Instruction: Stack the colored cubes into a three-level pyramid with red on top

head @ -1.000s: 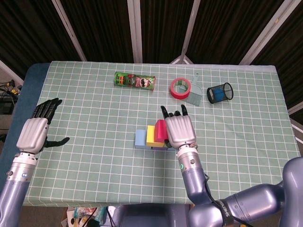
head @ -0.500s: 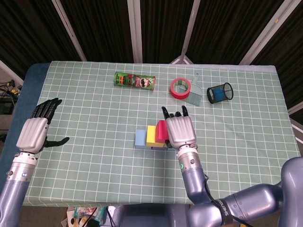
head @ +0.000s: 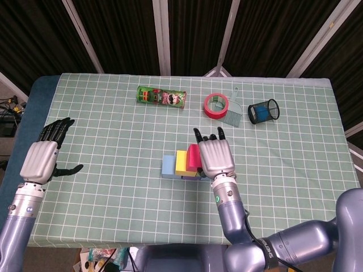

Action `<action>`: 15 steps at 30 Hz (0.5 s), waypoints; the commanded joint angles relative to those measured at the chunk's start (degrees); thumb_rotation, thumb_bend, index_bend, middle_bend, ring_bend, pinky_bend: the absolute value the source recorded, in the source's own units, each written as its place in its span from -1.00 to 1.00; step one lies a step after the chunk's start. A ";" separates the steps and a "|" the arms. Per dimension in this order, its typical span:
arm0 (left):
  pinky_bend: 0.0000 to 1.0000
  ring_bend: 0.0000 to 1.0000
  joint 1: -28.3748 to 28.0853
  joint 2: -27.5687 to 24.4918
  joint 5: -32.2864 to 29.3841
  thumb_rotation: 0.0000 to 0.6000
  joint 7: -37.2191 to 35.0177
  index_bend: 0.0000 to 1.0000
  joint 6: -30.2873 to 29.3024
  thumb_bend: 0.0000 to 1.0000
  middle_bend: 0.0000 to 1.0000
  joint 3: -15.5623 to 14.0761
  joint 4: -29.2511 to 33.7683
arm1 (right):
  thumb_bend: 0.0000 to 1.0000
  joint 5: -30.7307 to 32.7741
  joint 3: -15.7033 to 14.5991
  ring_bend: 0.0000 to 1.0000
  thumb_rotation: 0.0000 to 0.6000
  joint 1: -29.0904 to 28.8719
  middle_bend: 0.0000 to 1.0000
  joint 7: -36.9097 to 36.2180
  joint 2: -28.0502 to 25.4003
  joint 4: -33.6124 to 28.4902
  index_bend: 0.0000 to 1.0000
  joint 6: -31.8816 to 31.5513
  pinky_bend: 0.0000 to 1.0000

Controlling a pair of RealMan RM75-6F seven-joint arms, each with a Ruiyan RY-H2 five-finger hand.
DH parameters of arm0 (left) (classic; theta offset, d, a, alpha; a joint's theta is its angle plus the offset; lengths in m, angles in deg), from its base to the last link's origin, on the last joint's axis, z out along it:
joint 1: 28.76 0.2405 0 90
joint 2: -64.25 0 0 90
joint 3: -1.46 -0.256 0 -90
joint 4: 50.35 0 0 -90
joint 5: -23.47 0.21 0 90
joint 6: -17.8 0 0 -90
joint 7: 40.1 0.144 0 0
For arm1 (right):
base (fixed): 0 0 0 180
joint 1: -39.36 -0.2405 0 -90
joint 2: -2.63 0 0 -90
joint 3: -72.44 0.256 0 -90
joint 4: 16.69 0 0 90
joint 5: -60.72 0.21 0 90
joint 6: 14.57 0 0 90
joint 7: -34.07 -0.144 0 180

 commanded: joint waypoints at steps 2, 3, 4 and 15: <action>-1.00 -1.00 0.02 -0.02 0.04 1.00 -0.03 -1.00 -0.02 -0.75 -0.96 0.00 0.01 | -0.45 0.01 0.00 -0.52 1.00 -0.01 -0.15 0.03 0.22 0.02 -1.00 -0.05 -1.00; -1.00 -1.00 0.02 -0.02 0.03 1.00 -0.02 -1.00 0.00 -0.75 -0.96 -0.02 0.01 | -0.45 0.00 -0.04 -0.52 1.00 -0.01 -0.15 0.05 0.29 0.06 -1.00 -0.07 -1.00; -1.00 -1.00 0.01 -0.02 0.03 1.00 -0.01 -1.00 0.02 -0.75 -0.96 -0.03 -0.01 | -0.45 -0.01 -0.05 -0.52 1.00 -0.01 -0.15 0.06 0.36 0.11 -1.00 -0.09 -1.00; -1.00 -1.00 0.02 -0.04 -0.19 1.00 0.11 -1.00 -0.07 -0.75 -0.96 0.06 -0.07 | -0.45 -1.04 -0.28 -0.52 1.00 0.28 -0.15 -0.30 0.94 0.62 -1.00 0.17 -1.00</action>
